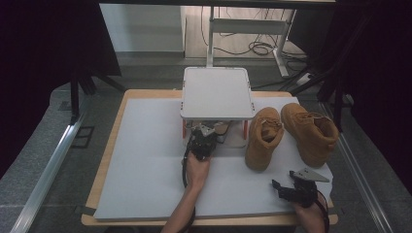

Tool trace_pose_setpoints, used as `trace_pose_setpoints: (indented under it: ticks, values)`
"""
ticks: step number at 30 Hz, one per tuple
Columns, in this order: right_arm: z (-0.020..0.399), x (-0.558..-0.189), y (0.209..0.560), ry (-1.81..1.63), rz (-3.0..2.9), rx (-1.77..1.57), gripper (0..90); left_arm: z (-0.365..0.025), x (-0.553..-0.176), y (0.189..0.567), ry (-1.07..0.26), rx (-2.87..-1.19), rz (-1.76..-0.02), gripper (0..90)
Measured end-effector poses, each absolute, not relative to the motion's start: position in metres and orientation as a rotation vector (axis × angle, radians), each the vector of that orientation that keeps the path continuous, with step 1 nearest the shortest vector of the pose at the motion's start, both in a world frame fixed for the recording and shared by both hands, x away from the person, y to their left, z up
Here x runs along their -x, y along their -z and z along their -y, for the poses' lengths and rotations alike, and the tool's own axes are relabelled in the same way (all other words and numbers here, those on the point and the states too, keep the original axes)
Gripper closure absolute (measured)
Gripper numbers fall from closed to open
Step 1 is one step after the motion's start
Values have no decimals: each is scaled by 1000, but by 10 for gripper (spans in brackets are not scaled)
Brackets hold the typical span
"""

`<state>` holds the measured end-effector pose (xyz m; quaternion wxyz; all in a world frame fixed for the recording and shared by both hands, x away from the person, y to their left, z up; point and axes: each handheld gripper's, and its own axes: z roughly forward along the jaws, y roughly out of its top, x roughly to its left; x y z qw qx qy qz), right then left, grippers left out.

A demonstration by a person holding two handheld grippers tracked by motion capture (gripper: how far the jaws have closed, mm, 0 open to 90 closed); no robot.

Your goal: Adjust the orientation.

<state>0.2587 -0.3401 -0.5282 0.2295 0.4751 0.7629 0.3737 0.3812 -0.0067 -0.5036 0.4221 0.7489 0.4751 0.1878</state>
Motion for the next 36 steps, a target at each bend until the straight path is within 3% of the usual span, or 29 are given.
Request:
trace_pose_setpoints:
  ticks: [26,36]
  values:
    - [340,-259,528,-1029,-2100,-1306,187,43,-381,504,-405,-1890,-1116,870]
    - [340,-259,528,-1029,-2100,-1307,188,-8,-364,498,-487,-1860,-1173,884]
